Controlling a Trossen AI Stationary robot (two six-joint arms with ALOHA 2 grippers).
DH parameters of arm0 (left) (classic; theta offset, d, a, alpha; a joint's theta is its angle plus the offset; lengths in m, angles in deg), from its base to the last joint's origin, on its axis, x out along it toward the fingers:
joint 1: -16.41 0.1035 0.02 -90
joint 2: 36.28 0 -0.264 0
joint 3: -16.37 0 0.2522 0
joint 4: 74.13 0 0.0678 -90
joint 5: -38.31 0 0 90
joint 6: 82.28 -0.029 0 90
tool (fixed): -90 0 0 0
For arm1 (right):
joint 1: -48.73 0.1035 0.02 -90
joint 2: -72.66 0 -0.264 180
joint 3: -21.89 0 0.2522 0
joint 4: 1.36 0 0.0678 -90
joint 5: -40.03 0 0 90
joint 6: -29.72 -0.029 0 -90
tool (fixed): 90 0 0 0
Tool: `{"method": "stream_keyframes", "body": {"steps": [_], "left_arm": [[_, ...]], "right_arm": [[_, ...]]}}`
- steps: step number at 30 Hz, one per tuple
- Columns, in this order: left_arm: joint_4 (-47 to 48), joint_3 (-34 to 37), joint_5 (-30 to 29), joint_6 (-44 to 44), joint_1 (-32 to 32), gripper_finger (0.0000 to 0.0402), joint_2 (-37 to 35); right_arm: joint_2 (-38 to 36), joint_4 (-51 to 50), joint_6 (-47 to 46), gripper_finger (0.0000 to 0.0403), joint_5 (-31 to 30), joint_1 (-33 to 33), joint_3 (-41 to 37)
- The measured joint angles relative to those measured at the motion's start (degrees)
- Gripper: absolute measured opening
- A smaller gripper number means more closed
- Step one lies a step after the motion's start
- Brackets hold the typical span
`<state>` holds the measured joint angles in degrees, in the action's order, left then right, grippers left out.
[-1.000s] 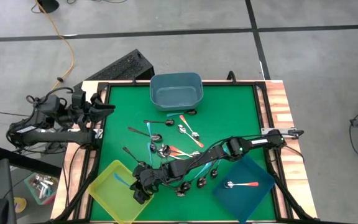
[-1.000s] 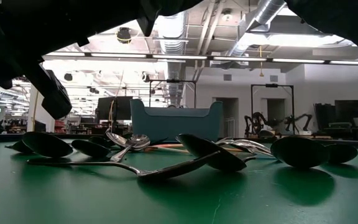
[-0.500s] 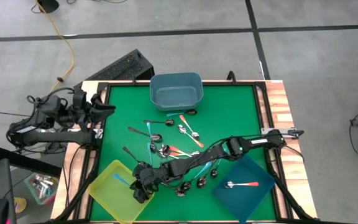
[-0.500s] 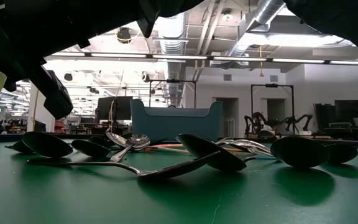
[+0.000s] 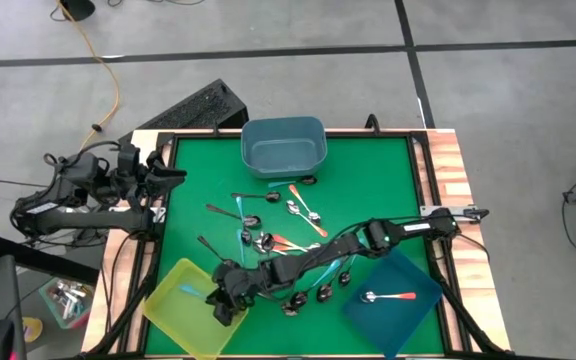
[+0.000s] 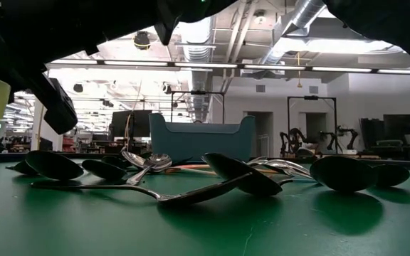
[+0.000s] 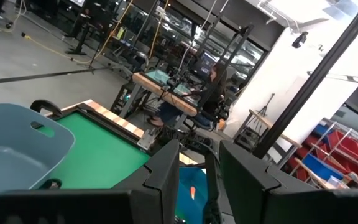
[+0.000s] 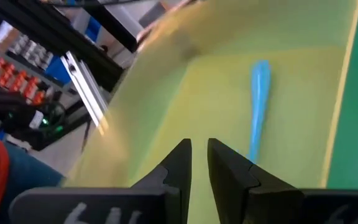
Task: Sort silverware by color (type)
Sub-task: Put the black spoon into the light blue bin
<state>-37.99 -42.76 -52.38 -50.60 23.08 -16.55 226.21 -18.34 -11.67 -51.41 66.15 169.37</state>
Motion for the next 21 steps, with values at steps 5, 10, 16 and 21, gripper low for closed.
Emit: {"method": "stream_keyframes", "body": {"steps": [5, 10, 16, 21], "left_arm": [[2.01, 0.0, 0.01, 0.0, 0.0, 0.01, 0.0], [4.3, 0.0, 0.01, 0.0, -0.01, 0.01, 0.0], [5.26, 0.0, 0.0, 0.0, -0.01, 0.01, -0.02], [5.34, 0.0, 0.02, 0.09, 0.0, 0.01, -0.02]], "right_arm": [[-0.47, 4.34, -0.02, 0.0083, 0.68, -0.84, -0.07], [-2.51, 8.41, -0.16, 0.0083, 6.07, -2.25, -0.05], [-6.56, 3.23, 2.55, 0.0077, 11.88, -4.04, 0.03], [-12.96, -9.76, 7.76, 0.0075, 11.82, -4.89, 0.16]]}}
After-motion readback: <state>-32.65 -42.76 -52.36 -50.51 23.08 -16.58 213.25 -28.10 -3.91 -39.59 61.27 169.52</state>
